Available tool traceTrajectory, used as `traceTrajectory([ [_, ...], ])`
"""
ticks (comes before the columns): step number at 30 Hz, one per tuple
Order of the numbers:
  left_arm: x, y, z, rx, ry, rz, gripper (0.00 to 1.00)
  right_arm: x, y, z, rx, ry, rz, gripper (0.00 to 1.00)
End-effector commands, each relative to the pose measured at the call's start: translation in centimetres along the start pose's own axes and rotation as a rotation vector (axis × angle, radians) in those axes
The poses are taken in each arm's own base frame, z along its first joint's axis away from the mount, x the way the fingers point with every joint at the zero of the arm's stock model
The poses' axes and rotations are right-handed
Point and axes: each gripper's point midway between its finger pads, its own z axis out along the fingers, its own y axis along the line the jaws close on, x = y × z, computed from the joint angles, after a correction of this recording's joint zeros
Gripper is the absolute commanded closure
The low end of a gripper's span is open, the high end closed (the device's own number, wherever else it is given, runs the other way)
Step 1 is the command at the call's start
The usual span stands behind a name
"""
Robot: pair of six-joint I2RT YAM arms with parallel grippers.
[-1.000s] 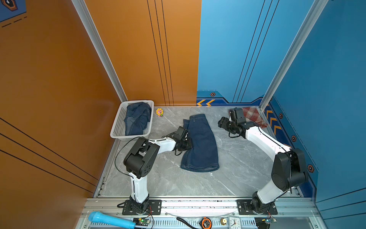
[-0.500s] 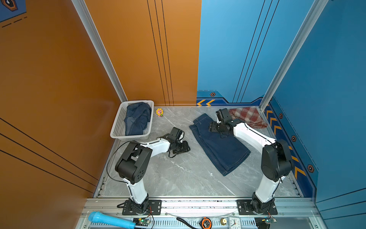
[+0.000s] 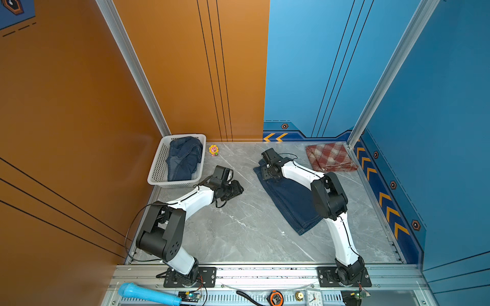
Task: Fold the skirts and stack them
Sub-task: 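Grasp the folded skirt's waistband with the right gripper and drag it toward the plaid skirt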
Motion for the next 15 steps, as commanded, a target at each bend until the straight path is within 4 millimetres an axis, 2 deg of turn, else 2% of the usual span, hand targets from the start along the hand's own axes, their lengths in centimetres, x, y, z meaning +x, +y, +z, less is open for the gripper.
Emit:
traceTrajectory([
  [1, 0.7, 1.1, -0.2, -0.042, 0.015, -0.015, 0.48, -1.3, -1.1, -0.2, 0.09, -0.03, -0.028, 0.48],
  [3, 0.7, 1.2, -0.3, -0.044, 0.014, -0.015, 0.48, -1.3, -0.8, 0.0, 0.088, -0.03, -0.037, 0.62],
  [5, 0.6, 1.2, -0.4, -0.046, 0.008, -0.014, 0.48, -1.4, -0.7, 0.0, 0.089, -0.033, -0.045, 0.83],
  [7, 0.6, 1.2, -0.3, -0.048, 0.008, -0.015, 0.48, -1.5, -0.7, -0.3, 0.085, -0.035, -0.045, 1.0],
  [12, 0.6, 1.4, -0.1, -0.052, 0.009, -0.019, 0.48, -2.6, -0.8, -2.7, 0.054, -0.066, -0.032, 1.0],
  [15, 0.7, 1.4, 0.3, -0.049, 0.014, -0.023, 0.48, -3.5, -0.6, -4.9, 0.011, -0.094, -0.017, 1.0],
])
